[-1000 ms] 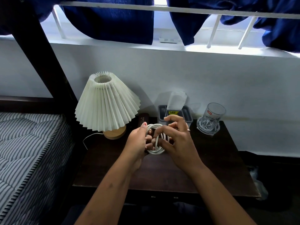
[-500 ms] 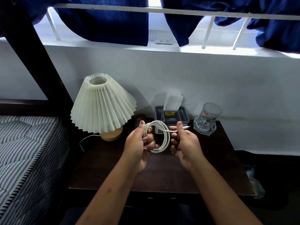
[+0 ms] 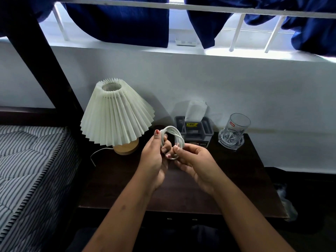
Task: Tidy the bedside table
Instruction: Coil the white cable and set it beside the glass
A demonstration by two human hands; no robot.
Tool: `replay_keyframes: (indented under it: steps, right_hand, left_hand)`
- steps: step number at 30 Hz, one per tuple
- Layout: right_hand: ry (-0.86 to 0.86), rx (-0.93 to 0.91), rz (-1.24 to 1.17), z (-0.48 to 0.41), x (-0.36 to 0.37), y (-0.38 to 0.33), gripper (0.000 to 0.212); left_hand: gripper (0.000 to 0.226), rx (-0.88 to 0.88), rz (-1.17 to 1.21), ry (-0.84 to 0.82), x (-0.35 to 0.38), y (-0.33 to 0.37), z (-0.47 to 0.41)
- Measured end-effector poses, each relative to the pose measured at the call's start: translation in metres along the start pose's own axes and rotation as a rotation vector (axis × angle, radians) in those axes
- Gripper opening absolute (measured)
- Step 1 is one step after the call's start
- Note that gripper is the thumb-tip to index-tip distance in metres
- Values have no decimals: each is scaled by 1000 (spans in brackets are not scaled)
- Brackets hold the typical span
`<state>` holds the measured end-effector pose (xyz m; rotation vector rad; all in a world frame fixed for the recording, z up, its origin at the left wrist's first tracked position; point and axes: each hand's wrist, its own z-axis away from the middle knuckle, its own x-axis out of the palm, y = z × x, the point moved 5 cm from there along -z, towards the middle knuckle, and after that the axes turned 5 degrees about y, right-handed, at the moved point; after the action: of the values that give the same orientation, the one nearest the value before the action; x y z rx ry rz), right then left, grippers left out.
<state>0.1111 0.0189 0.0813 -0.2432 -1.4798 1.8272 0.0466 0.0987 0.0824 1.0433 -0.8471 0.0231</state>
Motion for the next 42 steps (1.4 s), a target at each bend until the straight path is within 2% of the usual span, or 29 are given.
replay_keyframes:
  steps: [5, 9, 11, 14, 17, 20, 23, 26, 29, 35, 39, 42]
  right_hand:
    - [157, -71, -92, -3, -6, 0, 9]
    - [205, -127, -178, -3, -7, -5, 18]
    - [179, -128, -188, -4, -6, -8, 21]
    - [65, -98, -222, -4, -2, -10, 22]
    - [-67, -46, -273, -1, 3, -12, 13]
    - [-145, -5, -301, 2, 6, -13, 16]
    - [-114, -24, -188, 1, 6, -11, 11]
    - [-48, 7, 11, -1, 0, -4, 25]
    - [-23, 26, 125, -2, -7, -3, 22]
    - [36, 33, 120, -4, -13, -2, 13]
    - [40, 67, 112, -7, -14, 2, 13]
    - [41, 66, 91, -8, -16, 3, 6]
  left_hand:
    - [37, 5, -95, -16, 3, -4, 3]
    - [33, 20, -260, 104, -1, -8, 2]
    - [33, 6, -316, 151, -5, -7, 0]
    - [34, -97, -279, 196, -11, -7, -2]
    - [39, -212, -241, 178, -13, -10, -2]
    - [41, -262, -182, 164, -12, -13, -1]
    - [40, -256, -153, 161, -10, -14, -1]
    - [37, -242, -72, 216, -13, -8, -3]
    - [36, -234, -79, 254, -21, -6, -4]
    - [38, -253, -81, 199, -14, -11, 0]
    - [31, -221, -164, 125, -10, -11, 2]
    - [26, -204, -261, 150, -13, -13, 3]
